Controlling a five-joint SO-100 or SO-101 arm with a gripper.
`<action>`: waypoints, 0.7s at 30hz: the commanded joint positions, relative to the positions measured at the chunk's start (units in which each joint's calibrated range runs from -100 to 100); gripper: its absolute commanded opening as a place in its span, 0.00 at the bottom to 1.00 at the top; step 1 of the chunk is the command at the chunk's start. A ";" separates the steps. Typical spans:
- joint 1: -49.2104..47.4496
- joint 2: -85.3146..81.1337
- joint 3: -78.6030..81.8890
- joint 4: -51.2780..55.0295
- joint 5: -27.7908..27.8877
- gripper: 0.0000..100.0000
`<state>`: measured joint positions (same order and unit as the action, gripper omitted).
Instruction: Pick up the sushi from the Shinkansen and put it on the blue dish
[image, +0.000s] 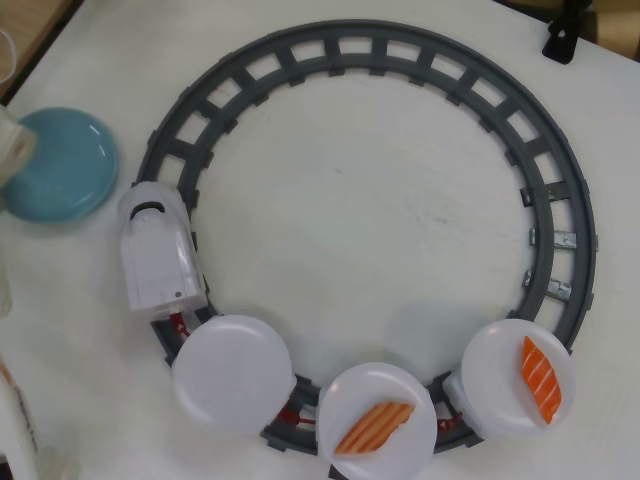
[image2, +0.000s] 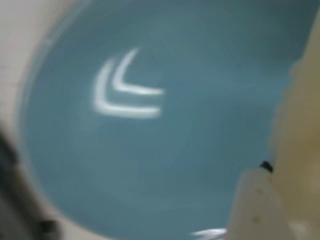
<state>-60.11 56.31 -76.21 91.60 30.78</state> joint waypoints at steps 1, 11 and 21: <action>-0.89 -0.69 -2.69 -3.91 -0.29 0.07; 0.26 4.54 -2.69 -8.07 0.97 0.06; 3.86 5.20 -1.97 -11.81 1.91 0.06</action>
<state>-58.07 62.38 -76.21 80.42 32.38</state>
